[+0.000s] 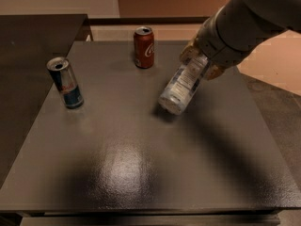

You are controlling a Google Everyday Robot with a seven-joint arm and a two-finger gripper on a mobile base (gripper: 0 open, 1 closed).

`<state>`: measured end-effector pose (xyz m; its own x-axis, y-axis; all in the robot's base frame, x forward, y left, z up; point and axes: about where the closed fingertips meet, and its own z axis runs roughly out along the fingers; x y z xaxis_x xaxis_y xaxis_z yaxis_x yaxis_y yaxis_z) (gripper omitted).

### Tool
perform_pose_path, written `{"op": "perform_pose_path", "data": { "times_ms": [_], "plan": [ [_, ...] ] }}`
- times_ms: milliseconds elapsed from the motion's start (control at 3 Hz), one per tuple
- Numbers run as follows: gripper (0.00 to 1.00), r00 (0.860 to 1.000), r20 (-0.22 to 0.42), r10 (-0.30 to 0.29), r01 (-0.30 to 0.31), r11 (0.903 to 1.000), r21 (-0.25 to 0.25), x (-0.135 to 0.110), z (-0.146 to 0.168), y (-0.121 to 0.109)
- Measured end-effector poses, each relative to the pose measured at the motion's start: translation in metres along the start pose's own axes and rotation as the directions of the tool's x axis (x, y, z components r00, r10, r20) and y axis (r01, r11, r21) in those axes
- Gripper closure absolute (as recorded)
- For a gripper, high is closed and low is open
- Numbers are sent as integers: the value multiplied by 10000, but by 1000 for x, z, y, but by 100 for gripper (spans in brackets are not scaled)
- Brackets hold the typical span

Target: Place blue plastic bottle upright

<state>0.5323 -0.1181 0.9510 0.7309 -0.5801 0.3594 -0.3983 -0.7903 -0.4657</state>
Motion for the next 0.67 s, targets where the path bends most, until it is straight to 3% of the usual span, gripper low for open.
{"op": "perform_pose_path", "data": {
  "times_ms": [333, 667],
  "plan": [
    [100, 9982, -466, -386, 465, 9826, 1798, 20, -20, -34],
    [100, 9852, -1207, -1215, 1453, 9660, 2137, 28, -31, -40]
  ]
}}
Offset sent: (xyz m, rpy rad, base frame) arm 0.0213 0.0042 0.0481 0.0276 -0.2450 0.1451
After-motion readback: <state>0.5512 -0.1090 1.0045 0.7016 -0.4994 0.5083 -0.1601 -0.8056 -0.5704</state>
